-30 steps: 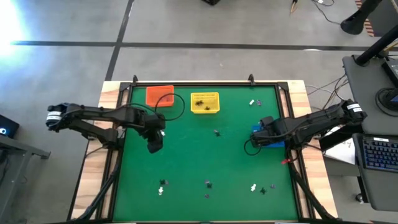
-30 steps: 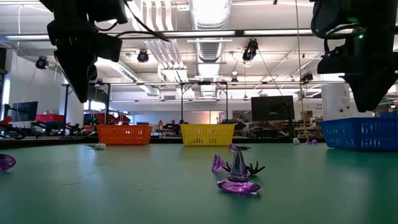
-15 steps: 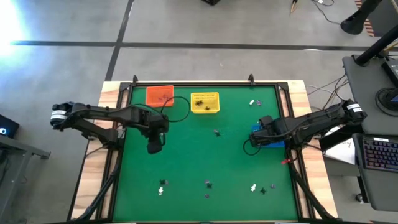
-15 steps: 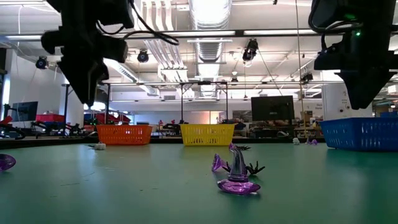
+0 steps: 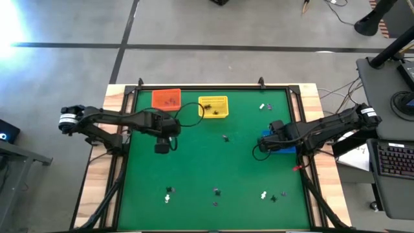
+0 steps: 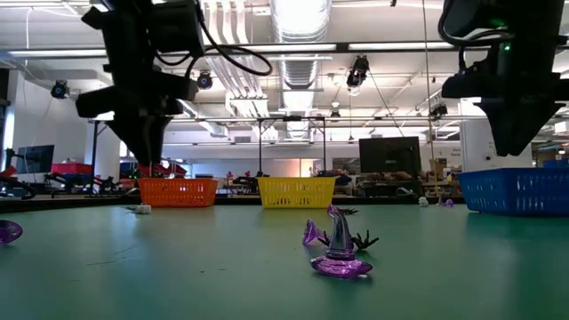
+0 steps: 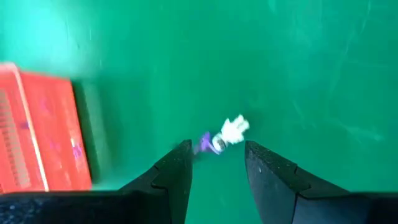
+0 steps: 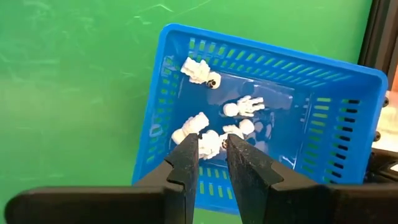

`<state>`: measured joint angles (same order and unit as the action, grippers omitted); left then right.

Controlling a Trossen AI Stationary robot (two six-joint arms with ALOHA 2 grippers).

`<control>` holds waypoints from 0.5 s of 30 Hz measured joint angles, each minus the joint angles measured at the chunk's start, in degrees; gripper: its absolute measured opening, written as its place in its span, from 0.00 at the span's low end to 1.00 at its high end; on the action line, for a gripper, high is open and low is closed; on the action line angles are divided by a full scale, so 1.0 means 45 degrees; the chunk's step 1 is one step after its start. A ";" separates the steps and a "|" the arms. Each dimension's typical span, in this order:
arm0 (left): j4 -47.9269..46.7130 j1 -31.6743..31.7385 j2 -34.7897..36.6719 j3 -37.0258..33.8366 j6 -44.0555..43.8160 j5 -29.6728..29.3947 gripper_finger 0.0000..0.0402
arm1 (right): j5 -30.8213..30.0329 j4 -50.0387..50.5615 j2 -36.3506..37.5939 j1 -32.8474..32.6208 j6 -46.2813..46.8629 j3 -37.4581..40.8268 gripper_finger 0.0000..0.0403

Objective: Sort Halloween decoration
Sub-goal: Put the white skeleton toy into the blue basket

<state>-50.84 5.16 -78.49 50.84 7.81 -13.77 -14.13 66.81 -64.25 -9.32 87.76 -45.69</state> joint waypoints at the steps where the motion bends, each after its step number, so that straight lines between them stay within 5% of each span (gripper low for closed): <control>1: 0.0309 0.0076 0.0008 -0.0130 0.0307 0.0017 0.32 | 0.0000 0.0008 0.0000 0.0000 0.0031 -0.0029 0.19; 15: 0.1271 0.1029 -0.0123 -0.1223 0.1893 0.1674 0.32 | -0.1590 0.0033 0.0000 0.0000 -0.0740 -0.1836 0.19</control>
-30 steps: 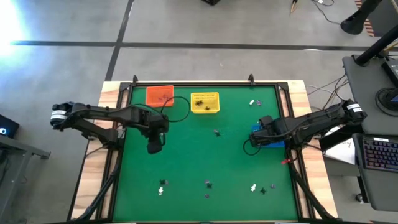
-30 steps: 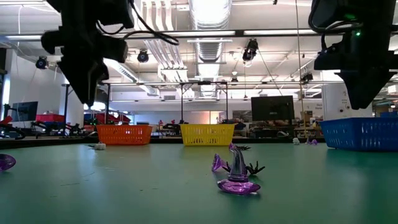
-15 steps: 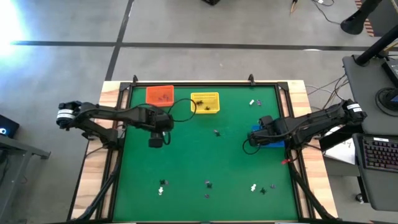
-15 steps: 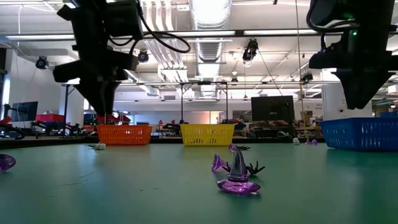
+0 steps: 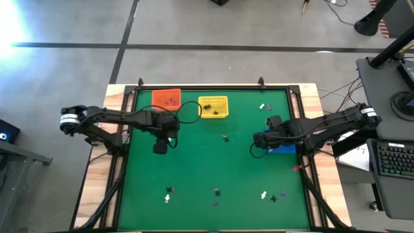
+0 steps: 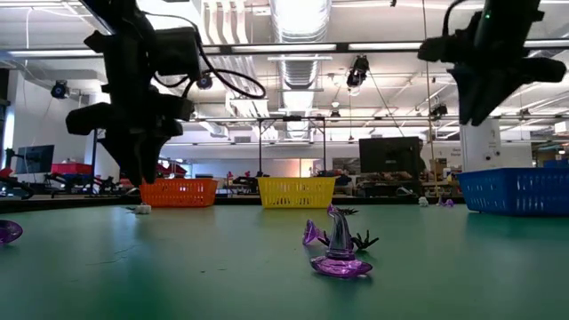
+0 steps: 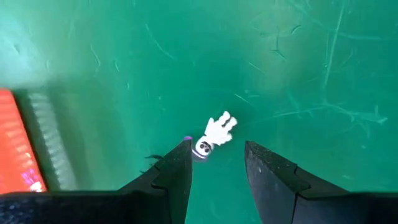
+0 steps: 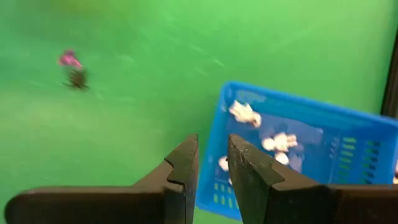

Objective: Sort Halloween decoration
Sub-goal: Put the white skeleton toy into the blue basket

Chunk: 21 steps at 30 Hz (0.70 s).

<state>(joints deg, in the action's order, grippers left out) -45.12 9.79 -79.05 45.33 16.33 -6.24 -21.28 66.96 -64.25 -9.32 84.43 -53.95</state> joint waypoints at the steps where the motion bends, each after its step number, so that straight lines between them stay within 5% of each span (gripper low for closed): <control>1: 0.0191 -0.0002 0.0000 -0.0128 0.0317 0.0003 0.32 | -0.0145 0.0001 0.0000 0.0000 -0.0095 -0.0136 0.19; 21: 0.2884 0.0051 -0.0041 -0.1968 0.1685 -0.0476 0.32 | -0.0970 0.0025 0.0000 0.0058 -0.0905 -0.1070 0.19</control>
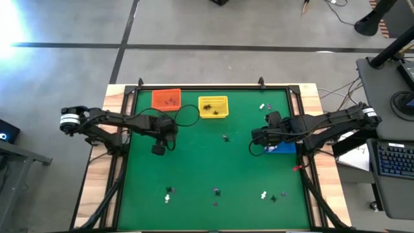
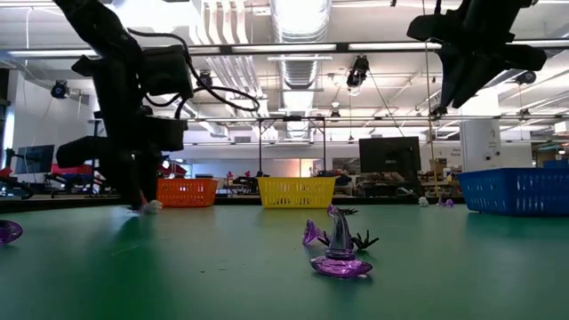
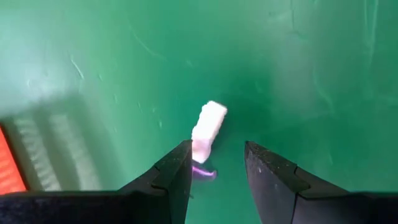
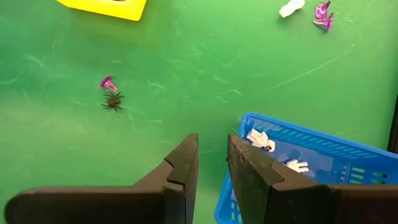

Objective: Sort Halloween decoration
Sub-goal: Put the white skeleton toy into the blue basket

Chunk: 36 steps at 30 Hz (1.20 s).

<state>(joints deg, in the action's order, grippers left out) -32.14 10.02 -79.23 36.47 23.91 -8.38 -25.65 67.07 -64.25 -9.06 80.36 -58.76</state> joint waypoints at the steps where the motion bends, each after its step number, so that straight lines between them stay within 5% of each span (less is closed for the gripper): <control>1: 0.0211 0.0000 -0.0051 -0.0047 0.0038 0.0000 0.32 | 0.0000 -0.0006 0.0000 0.0000 -0.0005 0.0000 0.19; 9: 0.0594 0.0109 -0.0990 0.0106 0.0144 -0.0019 0.28 | 0.0000 -0.0016 0.0000 0.0000 0.0029 0.0000 0.19; 19: -0.0118 0.0186 -0.1381 0.0746 0.0111 -0.0003 0.02 | 0.0000 -0.0016 0.0000 0.0000 0.0005 0.0005 0.19; 36: -0.1272 0.0583 -0.1137 0.3632 -0.1232 -0.0019 0.00 | 0.0023 -0.0415 0.0000 0.0000 -0.0850 0.0010 0.19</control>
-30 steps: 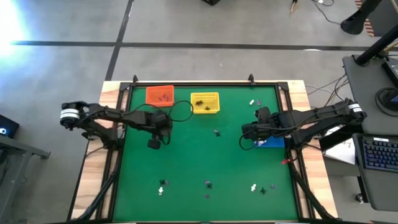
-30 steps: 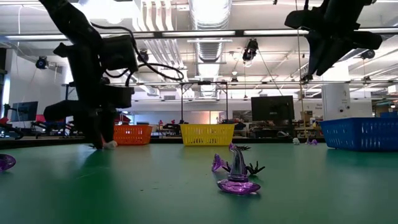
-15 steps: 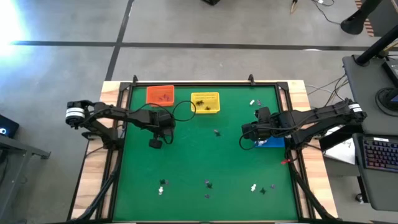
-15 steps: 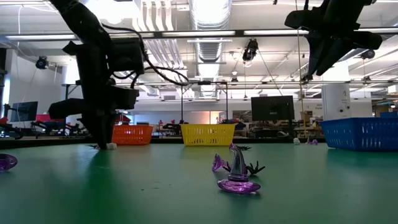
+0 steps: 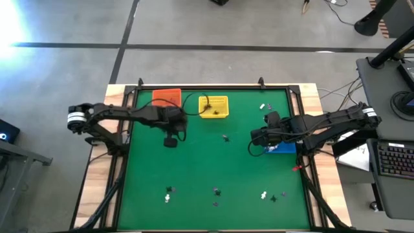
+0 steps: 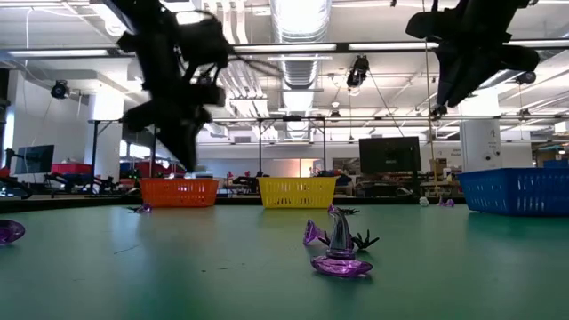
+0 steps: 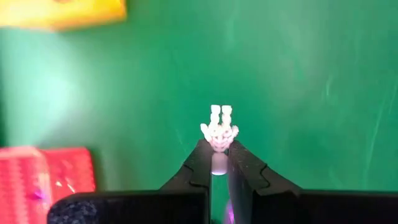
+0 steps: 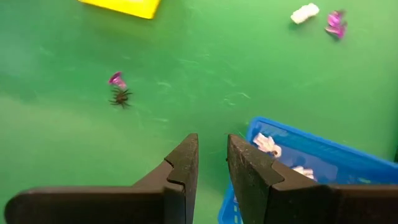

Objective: Sort Halloween decoration
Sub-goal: Put the white skeleton toy into the blue basket

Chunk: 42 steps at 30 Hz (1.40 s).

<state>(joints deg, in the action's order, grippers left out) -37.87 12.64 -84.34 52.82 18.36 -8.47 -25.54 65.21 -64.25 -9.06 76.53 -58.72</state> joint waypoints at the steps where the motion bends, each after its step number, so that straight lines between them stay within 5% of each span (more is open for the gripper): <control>1: 0.0124 0.0000 0.0002 0.0253 -0.0077 0.0007 0.00 | 0.0000 -0.0168 0.0000 0.0000 -0.0296 0.0000 0.19; 12: 0.2292 -0.0005 0.0012 0.3072 -0.0732 0.0908 0.00 | -0.0950 -0.3268 0.0000 0.0000 -0.2640 0.0000 0.20; 19: 0.2573 -0.0015 0.0017 0.4283 -0.0877 0.1069 0.00 | -0.1379 -0.5527 -0.0005 0.0529 -0.4022 0.0000 0.29; 32: 0.3742 -0.0019 -0.0049 0.4587 -0.1299 0.1125 0.00 | -0.1641 -1.1706 -0.0441 0.2058 -0.4823 0.0000 0.34; 42: 0.4094 -0.0019 -0.0250 0.4584 -0.1257 0.1132 0.00 | -0.0288 -1.4163 -0.1892 0.2695 -0.4813 0.0000 0.34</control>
<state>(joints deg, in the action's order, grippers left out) -19.44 12.56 -85.47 73.45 12.71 -3.38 -26.84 1.47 -72.76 3.07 54.87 -58.72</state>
